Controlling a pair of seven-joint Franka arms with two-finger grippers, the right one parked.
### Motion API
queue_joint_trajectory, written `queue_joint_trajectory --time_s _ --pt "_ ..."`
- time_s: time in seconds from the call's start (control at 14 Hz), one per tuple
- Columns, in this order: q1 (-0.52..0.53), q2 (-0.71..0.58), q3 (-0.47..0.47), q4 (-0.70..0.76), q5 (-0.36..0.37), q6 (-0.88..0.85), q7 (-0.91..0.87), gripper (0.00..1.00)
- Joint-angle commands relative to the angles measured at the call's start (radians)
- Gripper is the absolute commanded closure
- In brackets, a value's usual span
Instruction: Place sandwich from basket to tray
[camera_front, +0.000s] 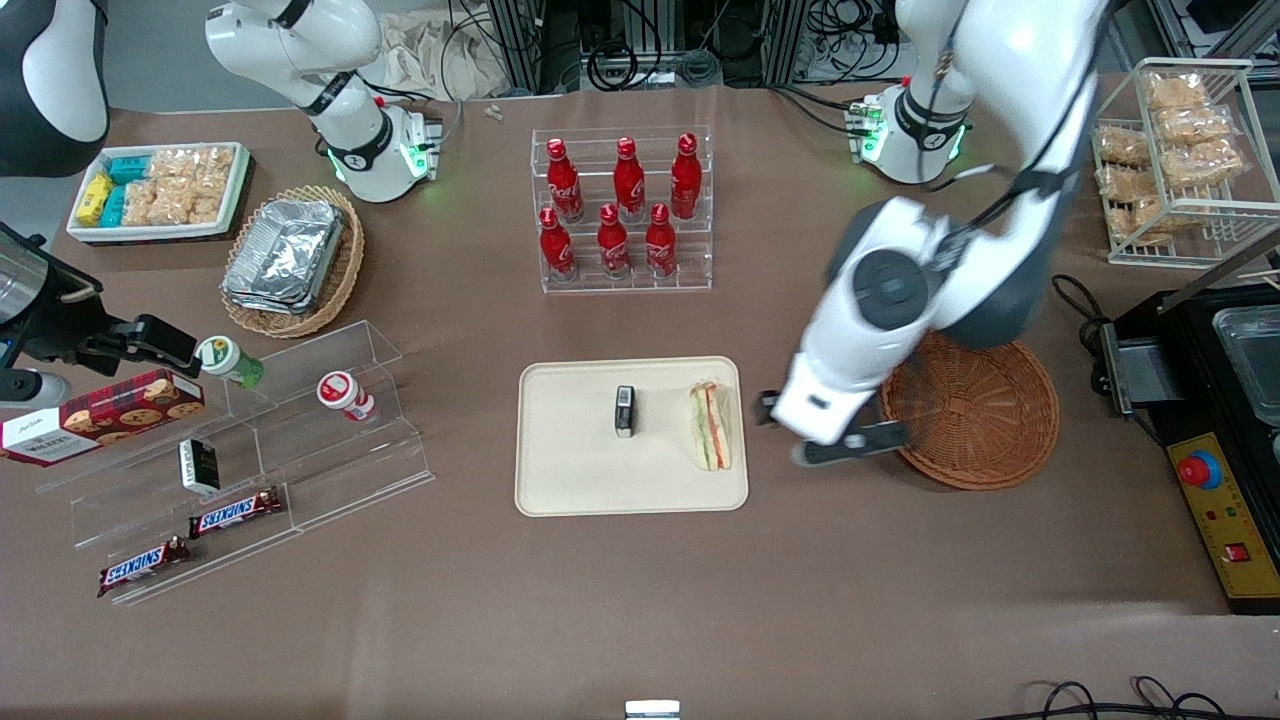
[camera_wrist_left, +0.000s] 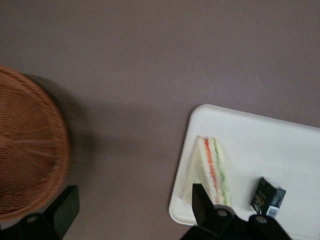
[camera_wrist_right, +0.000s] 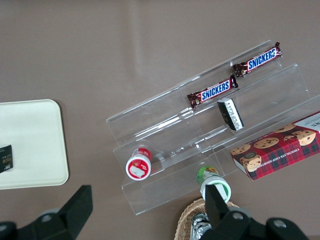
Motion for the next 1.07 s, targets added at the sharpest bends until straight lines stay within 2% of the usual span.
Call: queue_joint_trajectory --time_s 0.0,0.21,0.5,0.71,1.0 --pt "0.127 -0.145 -0.013 -0.042 -0.052 -0.075 0.085 0.0" --pt "0.27 -0.285 -0.01 -0.114 -0.16 -0.154 0.294 0.0" --pt "0.38 -0.487 0.0 -0.318 -0.167 -0.146 0.489 0.0" --pt "0.396 -0.537 0.03 -0.367 -0.159 -0.157 0.604 0.01" --pt "0.396 -0.472 0.058 -0.298 -0.133 -0.193 0.672 0.0"
